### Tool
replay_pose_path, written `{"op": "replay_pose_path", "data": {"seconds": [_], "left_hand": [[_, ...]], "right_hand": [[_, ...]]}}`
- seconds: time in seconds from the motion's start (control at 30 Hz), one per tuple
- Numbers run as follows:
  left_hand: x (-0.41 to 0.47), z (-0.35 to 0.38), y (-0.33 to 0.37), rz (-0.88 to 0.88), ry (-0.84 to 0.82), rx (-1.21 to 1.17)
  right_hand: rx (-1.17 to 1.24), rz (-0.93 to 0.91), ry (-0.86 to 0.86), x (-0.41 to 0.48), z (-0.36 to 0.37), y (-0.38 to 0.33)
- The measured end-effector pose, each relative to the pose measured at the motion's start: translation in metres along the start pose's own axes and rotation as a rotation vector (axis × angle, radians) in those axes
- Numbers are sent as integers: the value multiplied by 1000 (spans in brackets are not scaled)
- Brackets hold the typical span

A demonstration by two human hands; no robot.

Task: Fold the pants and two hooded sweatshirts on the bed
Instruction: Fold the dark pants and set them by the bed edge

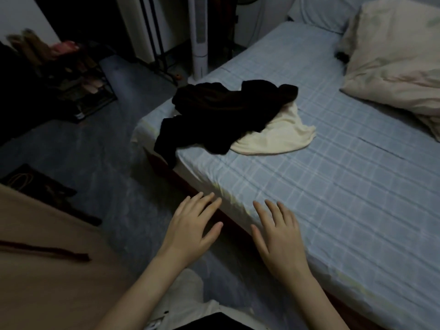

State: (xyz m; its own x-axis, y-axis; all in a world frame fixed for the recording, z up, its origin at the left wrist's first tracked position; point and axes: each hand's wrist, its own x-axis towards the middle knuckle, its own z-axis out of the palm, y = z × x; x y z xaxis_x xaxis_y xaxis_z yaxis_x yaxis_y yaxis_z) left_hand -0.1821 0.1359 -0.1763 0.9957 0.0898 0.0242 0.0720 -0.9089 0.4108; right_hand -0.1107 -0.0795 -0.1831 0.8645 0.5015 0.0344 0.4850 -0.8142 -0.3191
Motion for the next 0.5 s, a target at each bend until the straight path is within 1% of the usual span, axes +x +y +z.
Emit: {"op": "replay_pose_path", "data": {"seconds": [0.1,0.23,0.4,0.5], "left_hand": [[6,-7,-37,-33,-24,8],[24,-19,-101,-52,-38,7],[66,-61,-188,-65,-23,5],[93,-90,-228,-65,-18,-3]], "right_hand": [[-1,-5,-57,29,20,-24],[37,20,-60,74,50,-65],[57,59,-74,143,74,-121],[66,68,-37,181,74,-149]]}}
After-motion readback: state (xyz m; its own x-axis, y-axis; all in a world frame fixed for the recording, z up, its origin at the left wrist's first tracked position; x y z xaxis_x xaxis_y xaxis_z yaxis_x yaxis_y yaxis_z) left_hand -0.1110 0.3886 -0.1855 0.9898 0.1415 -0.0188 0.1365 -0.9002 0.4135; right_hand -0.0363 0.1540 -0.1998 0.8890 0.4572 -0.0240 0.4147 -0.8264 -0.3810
